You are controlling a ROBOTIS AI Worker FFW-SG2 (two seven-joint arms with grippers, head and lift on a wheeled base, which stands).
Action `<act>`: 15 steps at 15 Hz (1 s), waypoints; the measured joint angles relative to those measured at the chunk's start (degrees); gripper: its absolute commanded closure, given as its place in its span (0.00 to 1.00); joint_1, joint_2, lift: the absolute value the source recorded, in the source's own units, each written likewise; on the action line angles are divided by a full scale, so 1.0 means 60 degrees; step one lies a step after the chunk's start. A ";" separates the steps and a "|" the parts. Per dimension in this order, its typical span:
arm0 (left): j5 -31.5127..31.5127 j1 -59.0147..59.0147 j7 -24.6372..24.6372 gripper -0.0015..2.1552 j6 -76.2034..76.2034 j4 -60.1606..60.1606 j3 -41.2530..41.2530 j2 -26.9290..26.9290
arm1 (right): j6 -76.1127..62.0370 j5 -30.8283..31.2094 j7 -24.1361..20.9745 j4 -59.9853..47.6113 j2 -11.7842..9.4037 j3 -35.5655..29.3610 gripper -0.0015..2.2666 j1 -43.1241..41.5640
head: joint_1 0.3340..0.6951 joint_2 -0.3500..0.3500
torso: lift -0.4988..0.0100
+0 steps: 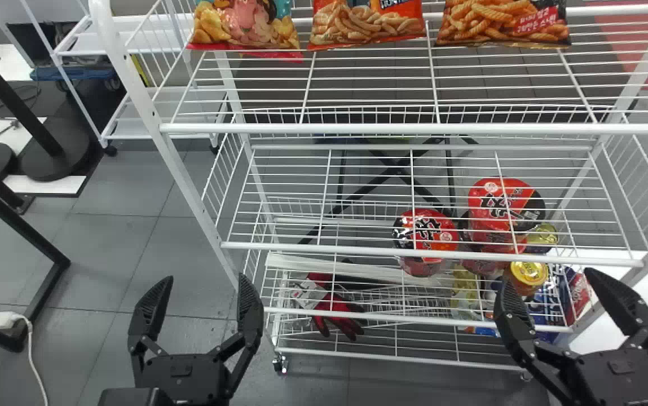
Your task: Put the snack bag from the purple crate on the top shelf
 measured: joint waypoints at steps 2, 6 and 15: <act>-0.0037 0.0041 0.0006 0.06 -0.0001 -0.0033 -0.0040 0.0003 | -0.0014 -0.0017 -0.0010 -0.0083 -0.0032 -0.0017 0.00 0.0061 | 1.00 0.65 | 0.45; -0.0082 0.0133 0.0018 0.06 -0.0004 -0.0097 -0.0063 0.0009 | 0.0013 -0.0027 -0.0011 -0.0184 -0.0076 -0.0025 0.00 0.0138 | 1.00 0.64 | 0.42; -0.0184 0.0261 0.0092 0.06 -0.0154 -0.0189 -0.0106 0.0020 | 0.0276 -0.0040 -0.0018 -0.0392 -0.0110 -0.0025 0.00 0.0223 | 1.00 0.64 | 0.35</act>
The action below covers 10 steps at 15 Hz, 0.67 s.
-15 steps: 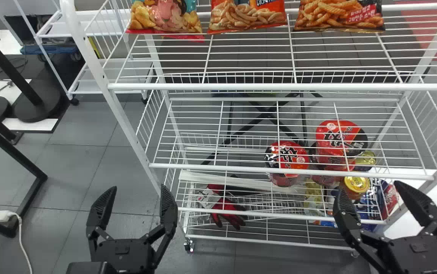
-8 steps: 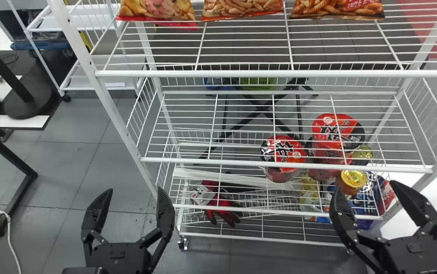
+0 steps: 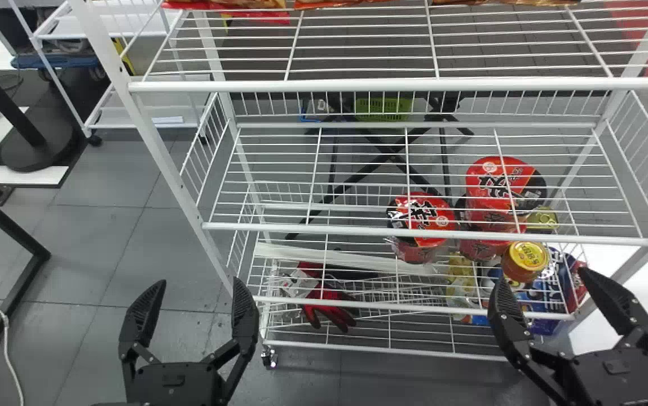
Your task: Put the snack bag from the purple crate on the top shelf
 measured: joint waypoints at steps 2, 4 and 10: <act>-0.0041 0.0000 0.0032 0.06 -0.0019 0.0024 -0.0025 0.0007 | 0.0132 -0.0001 -0.0015 0.0006 0.0000 0.0000 0.00 0.0000 | 1.00 0.64 | 0.33; -0.0052 0.0000 0.0050 0.06 -0.0077 0.0070 -0.0030 0.0009 | 0.0162 -0.0001 -0.0053 0.0022 0.0000 0.0000 0.00 0.0000 | 1.00 0.64 | 0.32; -0.0050 -0.0054 0.0043 0.06 -0.0142 0.0195 -0.0031 -0.0005 | 0.0001 0.0037 -0.0140 0.0116 -0.0001 0.0000 0.00 -0.0013 | 1.00 0.63 | 0.27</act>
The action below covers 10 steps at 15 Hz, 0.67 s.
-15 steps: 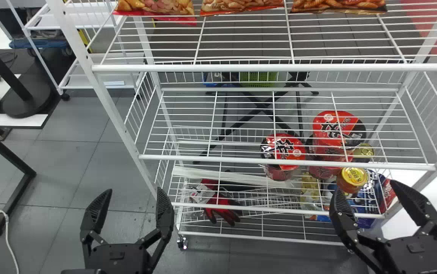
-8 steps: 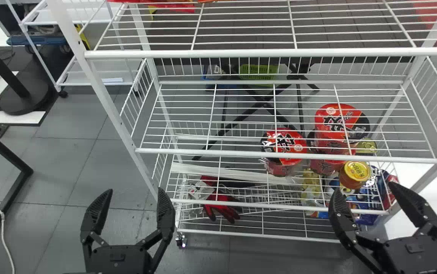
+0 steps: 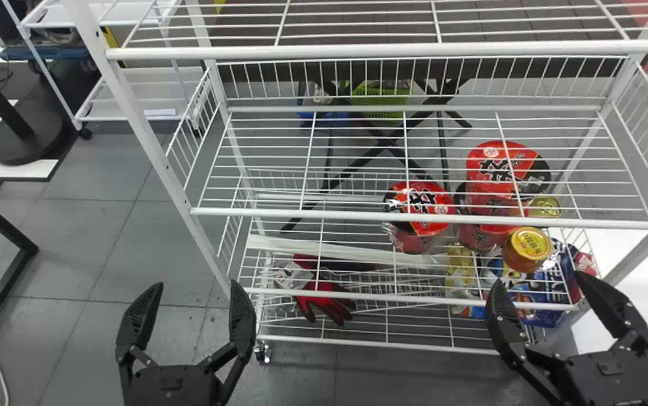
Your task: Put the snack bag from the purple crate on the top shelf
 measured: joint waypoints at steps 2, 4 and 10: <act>0.0010 -0.0037 0.0000 0.06 0.0000 0.0039 0.0000 -0.0001 | -0.0027 0.0033 0.0000 0.0071 0.0002 0.0000 0.00 -0.0045 | 1.00 0.63 | 0.25; 0.0026 -0.0070 0.0000 0.06 0.0006 0.0085 0.0009 -0.0001 | -0.0038 0.0071 -0.0135 0.0161 0.0018 0.0019 0.00 -0.0124 | 1.00 0.63 | 0.24; 0.0098 -0.0242 -0.0055 0.06 0.0169 0.0136 0.0045 -0.0001 | -0.0363 0.0125 -0.0243 0.0328 0.0029 0.0075 0.01 -0.0239 | 1.00 0.63 | 0.19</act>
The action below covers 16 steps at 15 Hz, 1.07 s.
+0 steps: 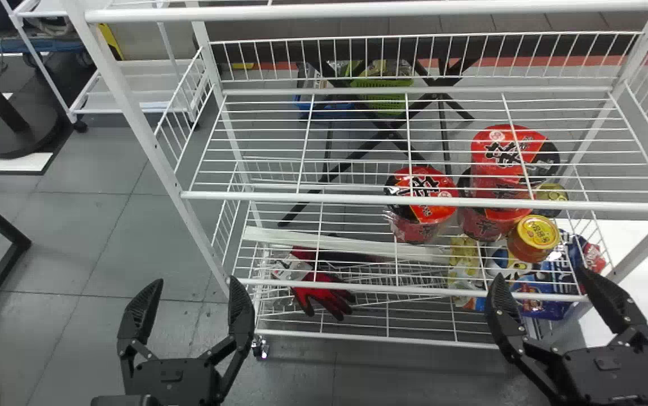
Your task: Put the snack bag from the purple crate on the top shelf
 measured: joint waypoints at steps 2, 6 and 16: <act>0.0025 -0.0066 -0.0004 0.06 0.0034 0.0050 0.0000 0.0000 | -0.0110 0.0024 0.0025 0.0070 -0.0002 0.0020 0.01 -0.0041 | 1.00 0.63 | 0.18; 0.0093 -0.0156 -0.0053 0.06 0.0067 0.0125 0.0019 0.0000 | -0.0165 0.0034 0.0047 0.0180 -0.0002 0.0081 0.01 -0.0127 | 1.00 0.64 | 0.14; 0.0200 -0.0348 -0.0100 0.06 0.0156 0.0321 0.0029 0.0000 | -0.0367 0.0023 0.0081 0.0428 0.0015 0.0079 0.02 -0.0269 | 1.00 0.65 | 0.10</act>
